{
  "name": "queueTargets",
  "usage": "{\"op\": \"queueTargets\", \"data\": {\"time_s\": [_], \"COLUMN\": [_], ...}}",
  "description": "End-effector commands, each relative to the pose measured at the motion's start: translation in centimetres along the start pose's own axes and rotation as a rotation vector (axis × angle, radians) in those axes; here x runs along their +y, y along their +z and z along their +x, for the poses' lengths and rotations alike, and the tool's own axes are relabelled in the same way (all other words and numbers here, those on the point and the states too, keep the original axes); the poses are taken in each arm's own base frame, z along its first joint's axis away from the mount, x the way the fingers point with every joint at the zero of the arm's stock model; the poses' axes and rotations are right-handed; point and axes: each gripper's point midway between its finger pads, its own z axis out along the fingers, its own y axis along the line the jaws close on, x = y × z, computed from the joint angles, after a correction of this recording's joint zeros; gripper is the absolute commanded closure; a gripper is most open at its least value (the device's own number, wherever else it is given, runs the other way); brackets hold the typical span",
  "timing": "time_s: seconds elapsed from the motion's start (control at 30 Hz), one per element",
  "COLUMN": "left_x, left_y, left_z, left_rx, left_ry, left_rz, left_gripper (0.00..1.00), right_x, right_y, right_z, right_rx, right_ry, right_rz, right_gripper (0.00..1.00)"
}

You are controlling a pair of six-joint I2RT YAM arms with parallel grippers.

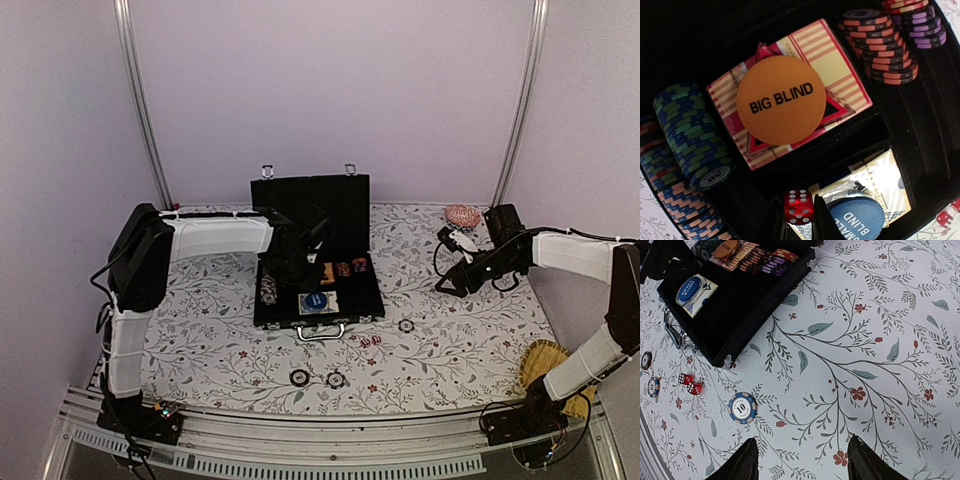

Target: Pack up texas hold em set

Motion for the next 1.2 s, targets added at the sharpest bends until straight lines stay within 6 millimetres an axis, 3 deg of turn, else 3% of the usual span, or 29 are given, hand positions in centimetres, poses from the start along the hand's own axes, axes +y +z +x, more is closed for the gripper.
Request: {"op": "queueTargets", "data": {"time_s": [0.0, 0.3, 0.5, 0.87, 1.17], "left_x": [1.2, 1.5, 1.8, 2.5, 2.4], "left_y": [1.5, 2.7, 2.9, 2.7, 0.5], "left_z": [0.0, 0.7, 1.1, 0.8, -0.7], "left_rx": [0.001, 0.025, 0.032, 0.017, -0.065], "left_ry": [-0.035, -0.031, -0.040, -0.057, -0.081], "left_rz": [-0.023, -0.029, -0.047, -0.072, -0.044], "left_gripper": [0.88, 0.87, 0.75, 0.74, 0.67], "right_x": [0.2, 0.2, 0.2, 0.2, 0.3], "right_y": [0.0, 0.0, 0.1, 0.3, 0.4], "right_z": [-0.2, -0.1, 0.0, 0.1, 0.1], "right_rx": [-0.002, -0.001, 0.005, 0.009, 0.012], "right_ry": [-0.002, -0.004, 0.000, 0.000, 0.001], "right_rz": [-0.018, -0.018, -0.025, -0.029, -0.033], "right_gripper": [0.38, 0.38, 0.38, 0.38, 0.38]}}
